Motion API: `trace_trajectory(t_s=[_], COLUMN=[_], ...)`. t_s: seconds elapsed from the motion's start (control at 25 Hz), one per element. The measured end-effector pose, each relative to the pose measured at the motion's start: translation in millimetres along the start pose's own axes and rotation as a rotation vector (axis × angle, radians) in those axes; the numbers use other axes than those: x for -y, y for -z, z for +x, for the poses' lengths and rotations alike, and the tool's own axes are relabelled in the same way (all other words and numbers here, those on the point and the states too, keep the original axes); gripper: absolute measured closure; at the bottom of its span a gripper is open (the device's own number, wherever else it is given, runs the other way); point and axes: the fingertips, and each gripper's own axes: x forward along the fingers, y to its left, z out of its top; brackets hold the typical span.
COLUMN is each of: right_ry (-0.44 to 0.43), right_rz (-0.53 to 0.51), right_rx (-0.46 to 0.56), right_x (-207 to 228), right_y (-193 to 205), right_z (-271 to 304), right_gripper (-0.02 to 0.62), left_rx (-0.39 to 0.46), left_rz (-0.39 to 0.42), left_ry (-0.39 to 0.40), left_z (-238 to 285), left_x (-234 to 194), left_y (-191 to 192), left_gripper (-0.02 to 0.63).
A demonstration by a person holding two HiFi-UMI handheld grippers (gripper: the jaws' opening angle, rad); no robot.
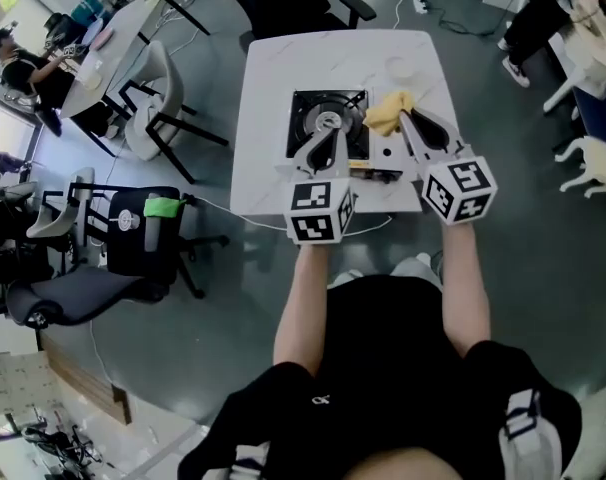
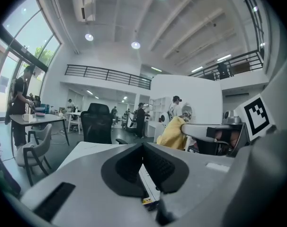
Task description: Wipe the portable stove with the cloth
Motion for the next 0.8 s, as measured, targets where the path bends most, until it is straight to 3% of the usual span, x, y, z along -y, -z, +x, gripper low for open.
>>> trace_trajectory(t_s=[0.8], right_ry=[0.019], right_rz=[-0.007], right_rx=[-0.034], right_x=[20.8], right_y=[7.7], right_z=[7.7], right_gripper=[0.574], left_rx=[-0.055], left_rz=[-0.050], left_ry=[-0.017], left_z=[16.8], left_x=[-17.1], left_y=[30.9], left_gripper=[0.609])
